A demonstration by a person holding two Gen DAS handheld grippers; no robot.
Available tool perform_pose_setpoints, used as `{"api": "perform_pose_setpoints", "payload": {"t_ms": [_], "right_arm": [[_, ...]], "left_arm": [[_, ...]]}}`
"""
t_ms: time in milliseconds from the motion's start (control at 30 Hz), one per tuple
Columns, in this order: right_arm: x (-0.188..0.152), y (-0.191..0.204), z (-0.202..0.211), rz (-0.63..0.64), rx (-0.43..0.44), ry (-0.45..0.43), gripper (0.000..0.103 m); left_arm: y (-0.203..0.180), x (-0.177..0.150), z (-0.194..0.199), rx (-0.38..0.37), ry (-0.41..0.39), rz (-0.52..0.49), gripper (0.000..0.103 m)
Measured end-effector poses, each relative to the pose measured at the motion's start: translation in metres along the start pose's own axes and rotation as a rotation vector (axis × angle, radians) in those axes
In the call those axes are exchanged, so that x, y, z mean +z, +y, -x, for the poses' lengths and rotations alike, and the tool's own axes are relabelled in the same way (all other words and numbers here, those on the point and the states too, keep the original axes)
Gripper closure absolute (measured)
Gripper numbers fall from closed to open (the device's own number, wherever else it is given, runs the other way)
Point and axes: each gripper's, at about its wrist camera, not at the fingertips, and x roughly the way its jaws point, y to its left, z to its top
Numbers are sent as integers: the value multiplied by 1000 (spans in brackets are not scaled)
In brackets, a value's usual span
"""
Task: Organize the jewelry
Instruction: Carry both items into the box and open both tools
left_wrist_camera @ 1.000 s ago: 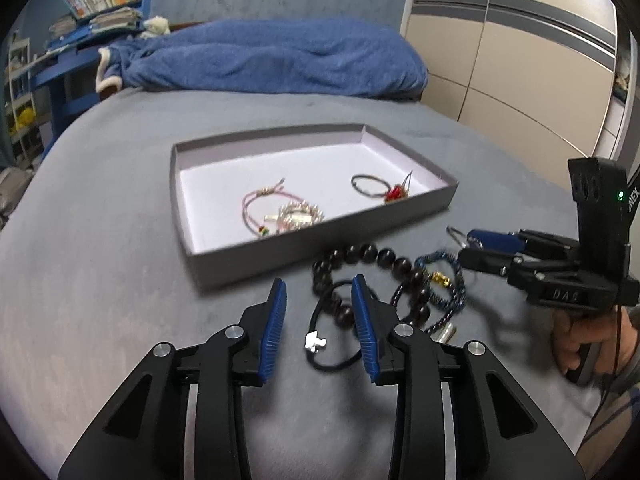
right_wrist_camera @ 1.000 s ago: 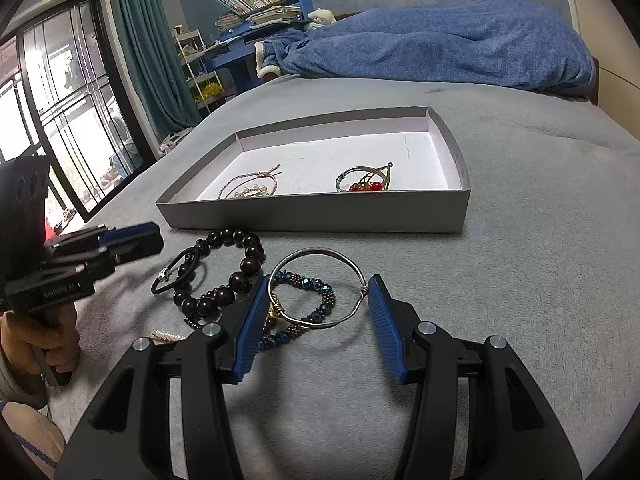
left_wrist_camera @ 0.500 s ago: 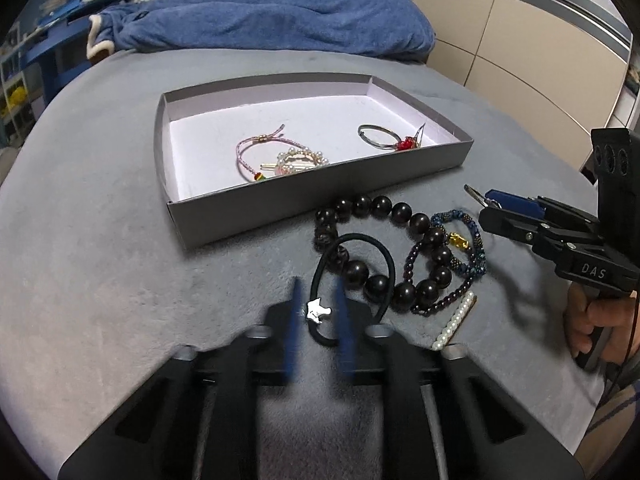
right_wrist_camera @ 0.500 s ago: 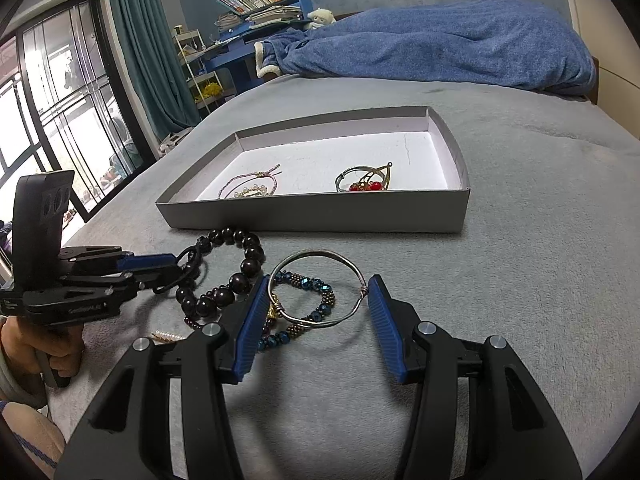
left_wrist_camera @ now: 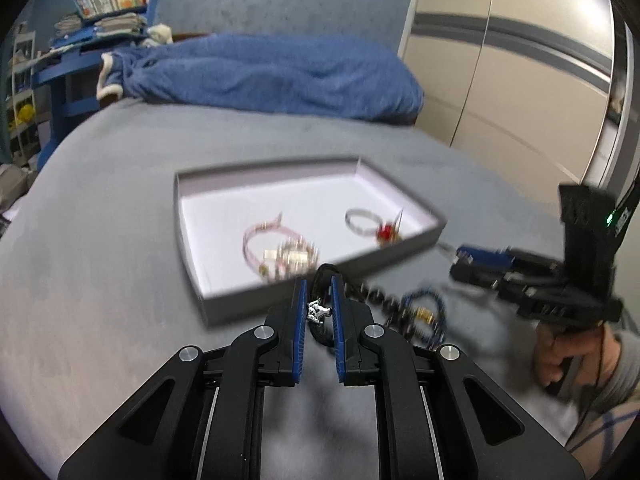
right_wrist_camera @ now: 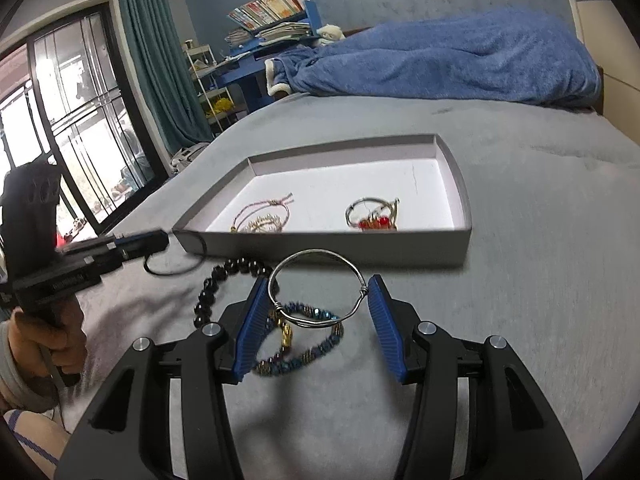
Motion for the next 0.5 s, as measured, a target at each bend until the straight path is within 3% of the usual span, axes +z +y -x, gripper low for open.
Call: {"api": "perform_pose_setpoints", "payload": {"t_ms": [167,500], "right_arm": [[18,-3,-7,17,-9,-13,52],[62,-33,-40,-4,-66,10,52]], "left_arm": [[6,27,0,-3,-53,16,90],[18,52,-40,30,-33,25,90]]}}
